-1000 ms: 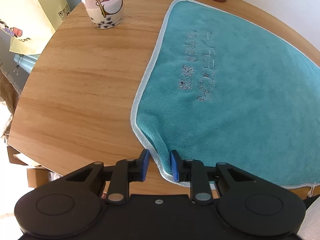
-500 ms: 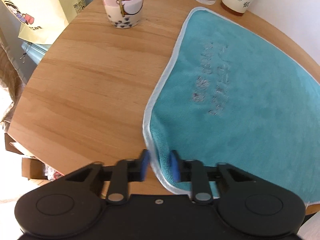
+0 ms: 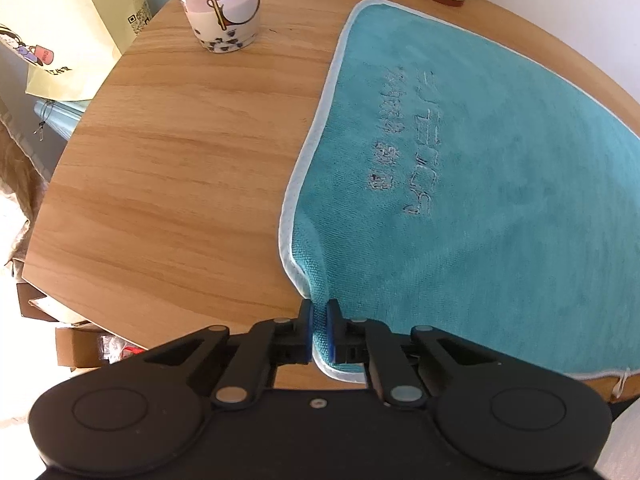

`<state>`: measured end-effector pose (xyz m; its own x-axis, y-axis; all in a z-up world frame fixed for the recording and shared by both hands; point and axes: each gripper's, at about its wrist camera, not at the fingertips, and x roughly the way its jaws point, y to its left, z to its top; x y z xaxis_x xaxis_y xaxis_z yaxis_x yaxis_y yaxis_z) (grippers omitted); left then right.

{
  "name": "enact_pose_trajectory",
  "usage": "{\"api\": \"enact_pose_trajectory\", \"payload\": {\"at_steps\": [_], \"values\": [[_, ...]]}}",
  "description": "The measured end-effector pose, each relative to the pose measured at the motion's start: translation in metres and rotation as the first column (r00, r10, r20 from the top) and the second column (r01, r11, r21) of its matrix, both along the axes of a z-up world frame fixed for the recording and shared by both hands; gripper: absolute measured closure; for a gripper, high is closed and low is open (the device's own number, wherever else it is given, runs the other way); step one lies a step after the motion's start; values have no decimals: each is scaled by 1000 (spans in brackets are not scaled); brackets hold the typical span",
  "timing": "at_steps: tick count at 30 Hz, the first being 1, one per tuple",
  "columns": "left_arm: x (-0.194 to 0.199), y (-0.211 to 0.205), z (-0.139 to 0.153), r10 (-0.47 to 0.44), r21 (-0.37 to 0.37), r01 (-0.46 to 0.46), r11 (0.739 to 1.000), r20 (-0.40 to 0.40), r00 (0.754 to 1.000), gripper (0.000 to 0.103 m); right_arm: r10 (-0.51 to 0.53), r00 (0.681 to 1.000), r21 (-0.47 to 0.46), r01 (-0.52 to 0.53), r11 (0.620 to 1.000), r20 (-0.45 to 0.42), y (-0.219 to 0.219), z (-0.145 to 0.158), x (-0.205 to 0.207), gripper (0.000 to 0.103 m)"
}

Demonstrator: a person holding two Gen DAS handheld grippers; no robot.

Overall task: Fold towel
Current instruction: 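Grasp the piped towel edge with the right tool while the left tool grasps another edge, then lift the held edges with both tools and fold the towel over onto itself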

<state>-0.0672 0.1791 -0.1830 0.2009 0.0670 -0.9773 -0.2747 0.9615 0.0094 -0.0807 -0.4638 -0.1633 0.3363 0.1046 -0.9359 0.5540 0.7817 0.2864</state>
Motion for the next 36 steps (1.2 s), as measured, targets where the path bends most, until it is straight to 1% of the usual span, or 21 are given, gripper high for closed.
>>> {"api": "enact_pose_trajectory", "payload": {"at_steps": [7, 12, 16, 19, 21, 28, 33, 36], "values": [[0, 0, 10, -5, 20, 6, 1000, -21, 1000, 97, 52, 999, 8, -52, 999, 10, 10, 10, -2, 101], [-7, 3, 13, 1, 18, 0, 1000, -54, 999, 97, 29, 999, 22, -29, 999, -25, 9, 8, -11, 101], [3, 13, 20, 35, 21, -33, 999, -63, 997, 97, 21, 1000, 31, -21, 999, -6, 6, 16, -7, 101], [18, 18, 28, 55, 20, -54, 998, -60, 997, 97, 14, 999, 48, -15, 999, 31, 4, 24, 6, 101], [29, 19, 36, 47, 32, -46, 998, -50, 998, 97, 14, 998, 60, -17, 998, 56, 4, 30, 15, 101], [52, 33, 58, 71, 28, -70, 997, -28, 997, 97, 16, 990, 101, -31, 994, 142, 3, 53, 63, 101], [75, 40, 63, 116, 25, -115, 993, -32, 993, 97, 42, 985, 80, -56, 995, 165, 3, 60, 96, 101], [88, 39, 66, 126, 31, -125, 992, -29, 992, 97, 43, 984, 81, -57, 995, 171, 2, 59, 118, 101]]}}
